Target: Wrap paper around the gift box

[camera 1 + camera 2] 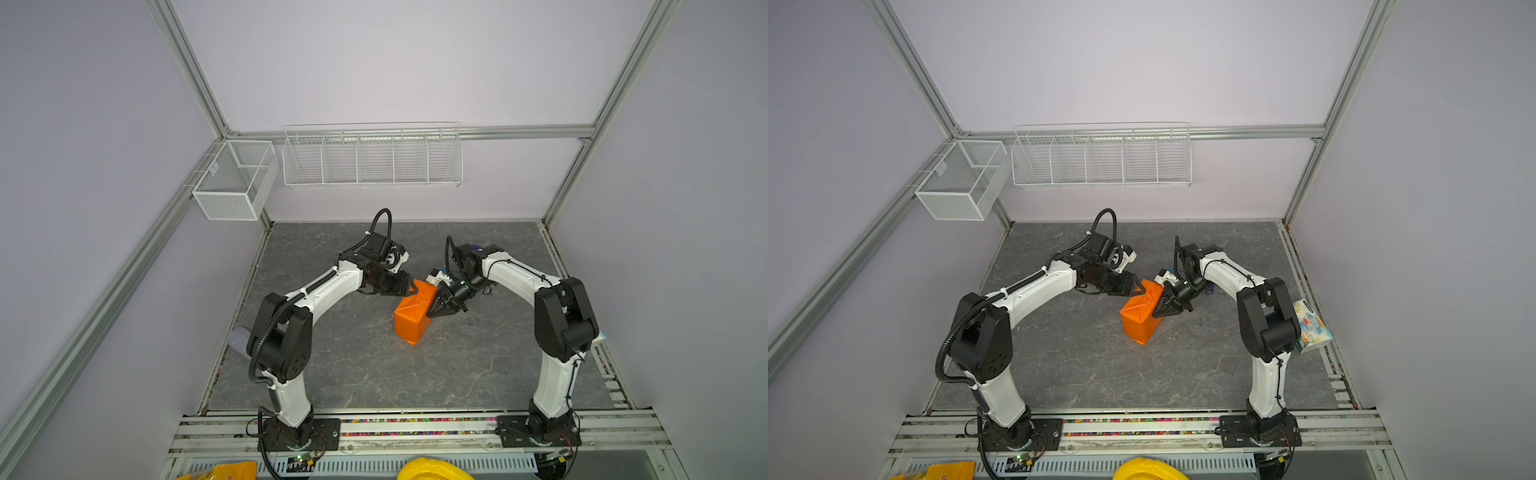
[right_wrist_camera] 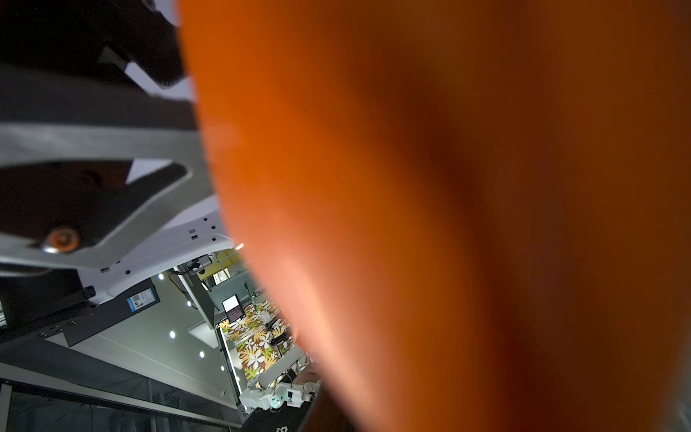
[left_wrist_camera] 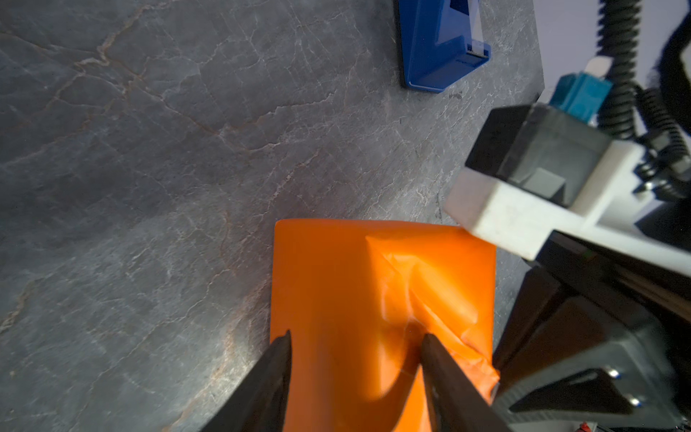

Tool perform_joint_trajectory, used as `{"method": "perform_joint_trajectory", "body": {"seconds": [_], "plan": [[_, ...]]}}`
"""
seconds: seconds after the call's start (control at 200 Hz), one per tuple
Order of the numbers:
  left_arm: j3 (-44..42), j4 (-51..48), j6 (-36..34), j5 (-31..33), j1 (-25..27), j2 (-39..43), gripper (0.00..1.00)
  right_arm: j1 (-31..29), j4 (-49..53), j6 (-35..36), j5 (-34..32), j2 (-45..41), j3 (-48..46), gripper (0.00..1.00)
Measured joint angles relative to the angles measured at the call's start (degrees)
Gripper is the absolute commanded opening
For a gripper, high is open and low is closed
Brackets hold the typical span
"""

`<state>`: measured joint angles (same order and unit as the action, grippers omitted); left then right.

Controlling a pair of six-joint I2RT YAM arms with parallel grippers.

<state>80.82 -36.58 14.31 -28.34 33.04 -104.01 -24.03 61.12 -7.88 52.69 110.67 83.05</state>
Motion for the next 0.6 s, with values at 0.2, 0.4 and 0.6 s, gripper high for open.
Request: {"method": "perform_joint_trajectory", "body": {"seconds": [0.2, 0.4, 0.6], "plan": [[0.11, -0.17, 0.00, -0.07, 0.20, -0.07, 0.55, 0.00, -2.84, -1.84, -1.20, -2.19, -2.51, 0.07], [0.07, -0.13, 0.02, -0.13, 0.46, -0.04, 0.55, 0.33, -6.29, -5.25, -5.07, -4.66, -7.89, 0.23], [-0.24, 0.24, 0.02, -0.04, 0.48, 0.17, 0.55, 0.96, -8.57, -10.38, -11.52, -13.09, -12.52, 0.25]]}}
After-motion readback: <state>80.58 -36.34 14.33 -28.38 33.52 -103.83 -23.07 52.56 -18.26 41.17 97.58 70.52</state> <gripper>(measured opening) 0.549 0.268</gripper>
